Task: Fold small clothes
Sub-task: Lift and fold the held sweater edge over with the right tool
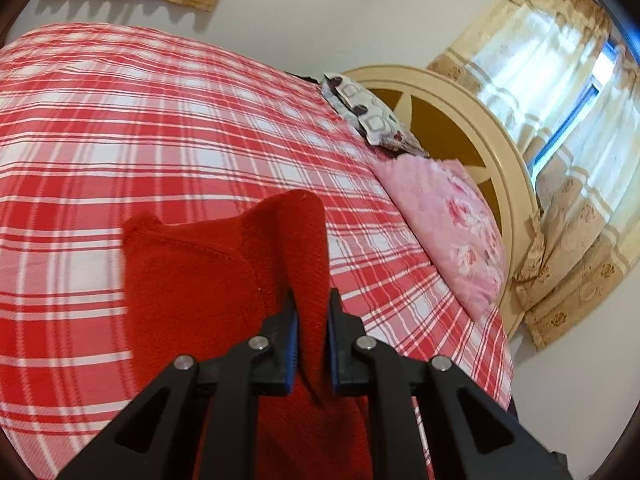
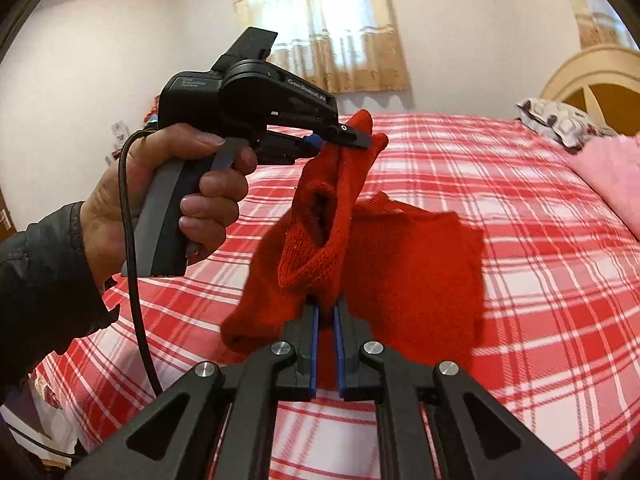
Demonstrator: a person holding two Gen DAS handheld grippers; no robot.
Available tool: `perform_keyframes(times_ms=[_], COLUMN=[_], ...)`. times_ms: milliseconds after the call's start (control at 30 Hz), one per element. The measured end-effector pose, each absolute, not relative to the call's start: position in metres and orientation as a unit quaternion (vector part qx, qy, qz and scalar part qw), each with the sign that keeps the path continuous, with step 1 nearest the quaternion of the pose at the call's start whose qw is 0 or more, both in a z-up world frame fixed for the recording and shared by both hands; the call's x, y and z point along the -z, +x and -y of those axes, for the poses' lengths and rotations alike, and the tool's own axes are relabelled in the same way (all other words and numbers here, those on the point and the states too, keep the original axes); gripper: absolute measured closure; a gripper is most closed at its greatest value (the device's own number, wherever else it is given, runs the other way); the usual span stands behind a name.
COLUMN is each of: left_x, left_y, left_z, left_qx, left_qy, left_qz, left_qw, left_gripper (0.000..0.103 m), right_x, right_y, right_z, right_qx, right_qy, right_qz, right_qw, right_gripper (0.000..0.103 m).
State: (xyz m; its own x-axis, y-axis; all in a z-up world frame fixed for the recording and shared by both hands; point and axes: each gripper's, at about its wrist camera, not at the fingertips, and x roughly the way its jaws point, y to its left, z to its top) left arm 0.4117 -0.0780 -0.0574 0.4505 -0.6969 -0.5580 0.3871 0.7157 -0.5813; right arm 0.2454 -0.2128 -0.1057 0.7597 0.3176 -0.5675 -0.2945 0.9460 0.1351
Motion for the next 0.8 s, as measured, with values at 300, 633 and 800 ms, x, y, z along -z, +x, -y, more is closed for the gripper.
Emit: perform_keyframes(times_ms=[300,633,800], left_x=[0.079,0.09,0.075], left_y=[0.423,0.412,0.385], left_z=[0.136,0.179,0.163], left_qx=[0.332,0.336,0.332], left_qy=[-0.136,-0.052,-0.022], left_qz=[-0.443,-0.448,-0.406], left_qw=[0.822,0.827,0.851], left_gripper=[0.091,0.086,0.06], right_x=[0.131,0.154,0.157], right_y=[0.25,0.254,0.253], right_z=[0.256,0.284,0.287], right_qx=[-0.132,-0.127,-0.126], right_qy=[0.077,0.139,0.148], right_qz=[-0.353,-0.385,-0.387], right_qw=[0.923,0.903,0.901], right_gripper=[0.097,0.097,0.097])
